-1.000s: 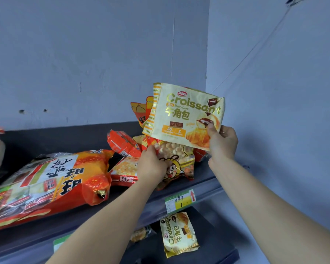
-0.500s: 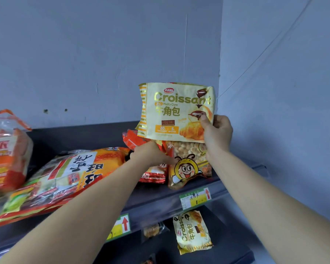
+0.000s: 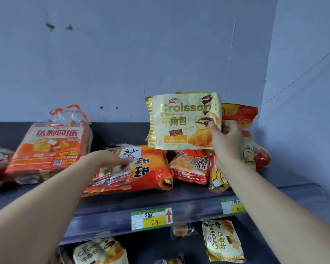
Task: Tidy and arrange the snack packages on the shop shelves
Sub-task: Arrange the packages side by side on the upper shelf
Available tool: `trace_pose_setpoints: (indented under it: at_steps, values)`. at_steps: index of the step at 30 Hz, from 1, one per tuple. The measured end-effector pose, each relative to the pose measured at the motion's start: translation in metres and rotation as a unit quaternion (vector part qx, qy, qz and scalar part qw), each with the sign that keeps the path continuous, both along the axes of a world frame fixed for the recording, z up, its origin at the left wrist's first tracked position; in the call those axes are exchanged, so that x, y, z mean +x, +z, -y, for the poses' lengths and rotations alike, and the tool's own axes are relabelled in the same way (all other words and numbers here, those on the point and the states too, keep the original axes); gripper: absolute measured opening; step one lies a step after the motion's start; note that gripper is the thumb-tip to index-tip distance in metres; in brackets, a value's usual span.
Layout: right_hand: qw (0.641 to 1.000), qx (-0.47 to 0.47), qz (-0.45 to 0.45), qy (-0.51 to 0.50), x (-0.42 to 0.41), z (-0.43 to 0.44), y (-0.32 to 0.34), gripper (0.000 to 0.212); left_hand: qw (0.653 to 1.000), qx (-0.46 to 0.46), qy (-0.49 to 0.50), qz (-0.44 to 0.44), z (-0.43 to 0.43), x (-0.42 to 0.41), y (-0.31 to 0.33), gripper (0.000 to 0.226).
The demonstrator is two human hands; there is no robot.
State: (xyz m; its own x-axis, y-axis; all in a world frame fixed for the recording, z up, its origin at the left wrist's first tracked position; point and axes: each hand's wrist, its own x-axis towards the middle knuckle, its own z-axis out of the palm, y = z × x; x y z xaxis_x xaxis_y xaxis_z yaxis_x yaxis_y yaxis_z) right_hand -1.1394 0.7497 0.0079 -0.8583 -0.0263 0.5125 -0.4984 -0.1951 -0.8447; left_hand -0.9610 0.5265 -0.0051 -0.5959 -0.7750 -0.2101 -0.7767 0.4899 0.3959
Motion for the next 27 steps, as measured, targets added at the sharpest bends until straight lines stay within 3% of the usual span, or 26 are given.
trace_pose_setpoints:
  at_steps: [3, 6, 9, 11, 13, 15, 16, 18, 20, 23, 27]
  values:
    - [1.000, 0.022, -0.006, 0.006, 0.006, 0.005, -0.004, 0.025, 1.000, 0.012, 0.007, 0.003, 0.001, 0.000, 0.001, 0.122]
    - [1.000, 0.027, -0.007, 0.004, 0.007, 0.007, -0.008, 0.023, 0.999, -0.002, -0.012, 0.051, 0.001, 0.000, 0.007, 0.118]
    - [1.000, 0.023, -0.002, 0.004, 0.007, 0.008, -0.011, 0.022, 0.983, -0.148, -0.044, 0.098, 0.001, -0.001, 0.006, 0.116]
    - [1.000, 0.022, 0.008, -0.001, 0.007, 0.011, -0.012, 0.024, 0.964, -0.235, -0.122, 0.026, -0.016, 0.001, 0.015, 0.095]
    - [1.000, 0.017, 0.020, 0.000, 0.009, 0.016, -0.011, 0.025, 0.962, -0.119, -0.242, -0.040, -0.036, 0.003, 0.027, 0.097]
    - [1.000, 0.008, 0.027, 0.005, 0.011, 0.020, -0.011, 0.022, 0.939, -0.013, -0.340, 0.059, -0.063, 0.010, 0.041, 0.115]
    - [1.000, 0.007, 0.028, 0.003, 0.012, 0.022, -0.012, 0.021, 0.923, -0.025, -0.359, 0.139, -0.070, 0.012, 0.041, 0.115]
    - [0.999, 0.007, 0.034, -0.008, 0.014, 0.024, -0.012, 0.021, 0.901, -0.135, -0.343, 0.231, -0.075, 0.014, 0.030, 0.113]
    - [0.999, 0.012, 0.041, -0.014, 0.016, 0.026, -0.013, 0.022, 0.892, -0.226, -0.326, 0.214, -0.078, 0.014, 0.018, 0.091]
    - [0.999, 0.012, 0.050, -0.011, 0.017, 0.027, -0.013, 0.022, 0.892, -0.326, -0.299, 0.097, -0.073, 0.020, 0.022, 0.030]
    - [0.998, -0.007, 0.058, -0.014, 0.018, 0.028, -0.010, 0.023, 0.920, -0.318, -0.227, -0.025, -0.060, 0.034, 0.048, 0.019]
